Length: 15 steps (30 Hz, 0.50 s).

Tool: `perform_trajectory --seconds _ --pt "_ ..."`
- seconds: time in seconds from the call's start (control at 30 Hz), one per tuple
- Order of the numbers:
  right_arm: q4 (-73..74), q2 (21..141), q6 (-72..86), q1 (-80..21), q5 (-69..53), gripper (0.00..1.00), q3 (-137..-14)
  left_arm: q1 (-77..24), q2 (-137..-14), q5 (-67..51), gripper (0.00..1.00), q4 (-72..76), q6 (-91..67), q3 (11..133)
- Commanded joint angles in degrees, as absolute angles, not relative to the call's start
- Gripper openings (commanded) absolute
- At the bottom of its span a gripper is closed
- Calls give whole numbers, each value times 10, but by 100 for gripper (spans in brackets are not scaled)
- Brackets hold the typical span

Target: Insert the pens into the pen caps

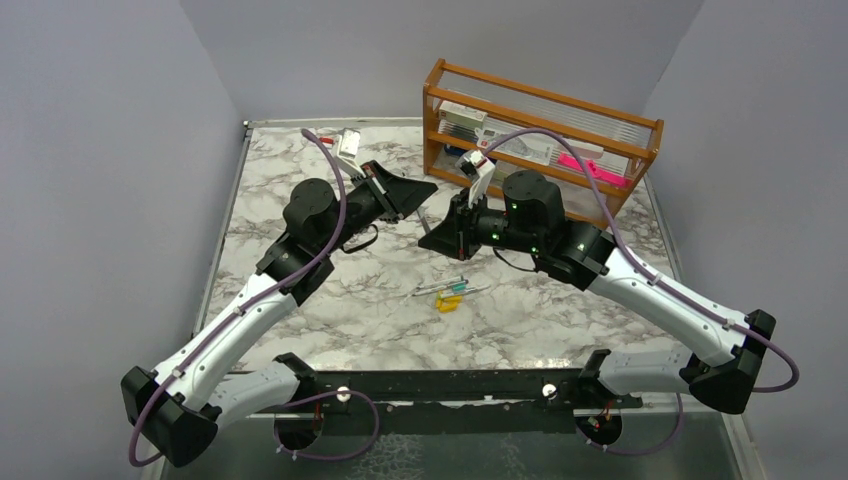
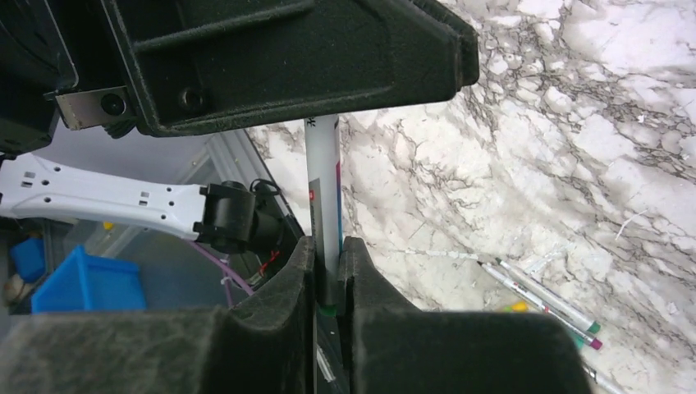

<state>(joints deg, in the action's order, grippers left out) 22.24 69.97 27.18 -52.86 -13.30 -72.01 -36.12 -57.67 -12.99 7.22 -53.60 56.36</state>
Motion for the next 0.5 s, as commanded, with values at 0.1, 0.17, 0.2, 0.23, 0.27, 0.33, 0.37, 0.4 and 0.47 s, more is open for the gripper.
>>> perform_trajectory --seconds 0.1,0.17,0.2,0.23,0.27,0.33,0.37,0.4,0.47 --pt "169 688 323 -528 -128 2 -714 -363 -570 -135 3 100 -541 565" --pt "167 686 349 -528 -123 2 -712 -363 -574 -142 22 100 -541 569" --pt "160 683 362 -528 -124 2 -707 -363 -577 -148 33 100 -541 571" --pt "149 677 374 -528 -124 2 -700 -363 -580 -153 40 99 -540 575" --pt "134 670 385 -528 -124 2 -688 -363 -583 -157 45 98 -539 578" --pt "94 650 403 -528 -124 2 -663 -364 -588 -165 52 97 -537 584" --pt "79 642 411 -528 -121 2 -653 -363 -589 -167 53 97 -534 586" --pt "68 635 415 -528 -119 2 -648 -364 -590 -167 53 97 -533 587" --pt "62 628 421 -528 -116 2 -646 -364 -586 -163 53 97 -533 587"
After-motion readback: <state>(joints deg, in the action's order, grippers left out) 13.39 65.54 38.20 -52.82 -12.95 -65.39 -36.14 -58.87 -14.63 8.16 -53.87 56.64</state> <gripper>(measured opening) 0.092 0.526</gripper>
